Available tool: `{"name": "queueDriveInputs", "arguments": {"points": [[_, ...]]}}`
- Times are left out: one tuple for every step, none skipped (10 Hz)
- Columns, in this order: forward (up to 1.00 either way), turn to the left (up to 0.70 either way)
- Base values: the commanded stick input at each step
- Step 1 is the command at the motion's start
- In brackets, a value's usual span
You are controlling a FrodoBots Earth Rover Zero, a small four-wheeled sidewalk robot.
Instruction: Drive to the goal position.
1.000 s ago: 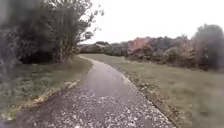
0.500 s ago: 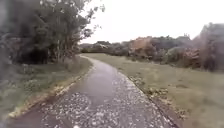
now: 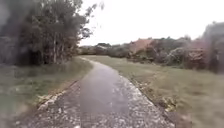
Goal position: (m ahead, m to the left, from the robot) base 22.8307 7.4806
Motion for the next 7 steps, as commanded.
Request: {"name": "queueDriveInputs", "arguments": {"points": [[1.00, 0.00], [1.00, 0.00], [1.00, 0.00], [1.00, 0.00], [1.00, 0.00], [1.00, 0.00], [1.00, 0.00]]}}
